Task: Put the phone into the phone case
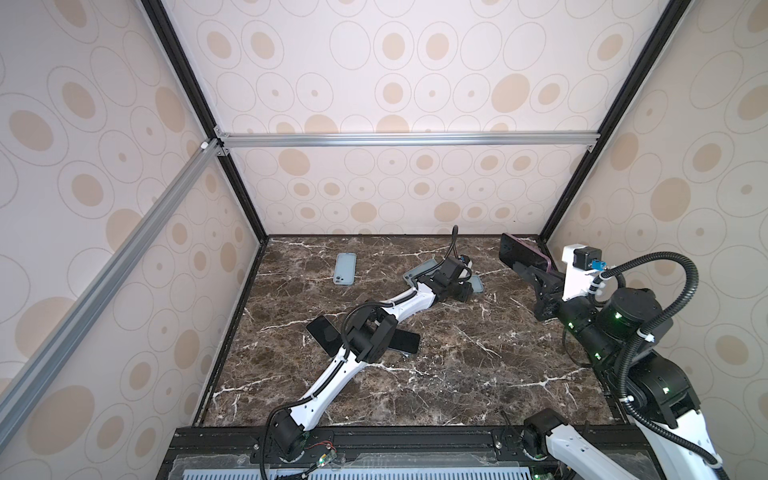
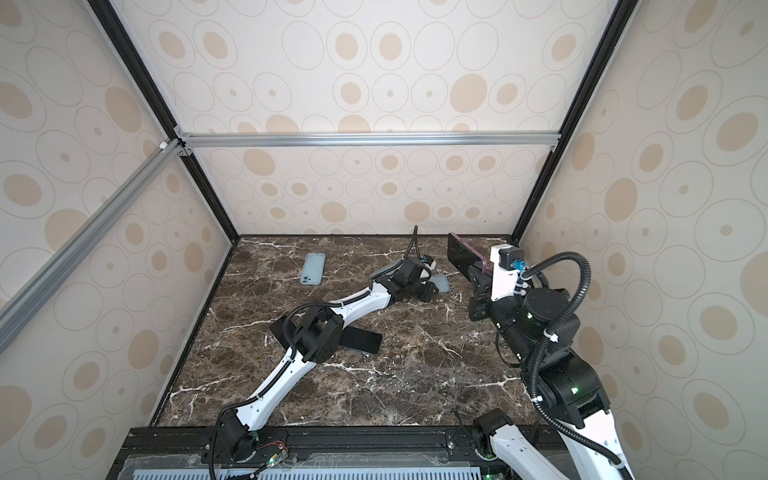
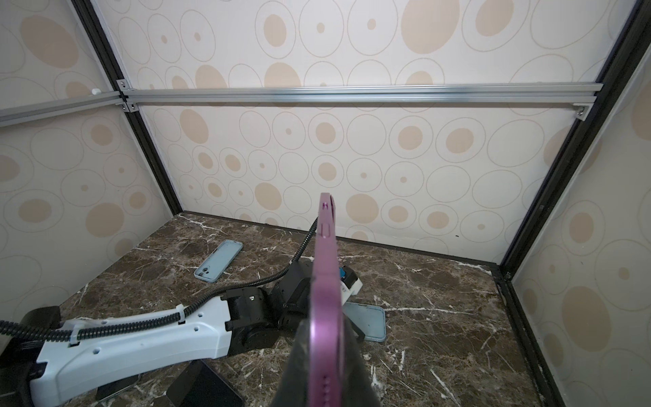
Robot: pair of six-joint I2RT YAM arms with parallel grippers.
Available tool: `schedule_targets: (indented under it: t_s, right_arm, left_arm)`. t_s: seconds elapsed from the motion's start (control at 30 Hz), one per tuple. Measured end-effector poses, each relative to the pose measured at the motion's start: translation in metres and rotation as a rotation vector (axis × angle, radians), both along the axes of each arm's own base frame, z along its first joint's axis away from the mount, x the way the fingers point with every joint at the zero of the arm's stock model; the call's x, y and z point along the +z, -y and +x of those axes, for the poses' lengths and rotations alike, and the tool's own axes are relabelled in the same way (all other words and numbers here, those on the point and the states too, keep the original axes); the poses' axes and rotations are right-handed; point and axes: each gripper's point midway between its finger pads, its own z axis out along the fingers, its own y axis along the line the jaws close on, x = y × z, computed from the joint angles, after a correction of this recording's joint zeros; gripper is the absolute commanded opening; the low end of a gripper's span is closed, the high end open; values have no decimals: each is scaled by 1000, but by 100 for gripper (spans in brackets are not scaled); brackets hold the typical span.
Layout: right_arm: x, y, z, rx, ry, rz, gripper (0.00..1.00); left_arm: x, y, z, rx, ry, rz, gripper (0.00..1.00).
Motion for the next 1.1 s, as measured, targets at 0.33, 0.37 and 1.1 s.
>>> schedule_targets:
  t_s: [0.33, 0.37, 1.1]
  right_arm:
    - [-9, -1, 3, -8, -38, 61, 0]
    - [-10, -1, 4, -9, -40, 68, 0]
    - [-11, 0, 5, -27, -59, 137, 0]
  left_arm:
    - [-1, 3, -23, -121, -24, 4, 37]
    - [-1, 1, -26, -136, -21, 12, 36]
    - [-12, -56, -105, -424, 51, 217, 0]
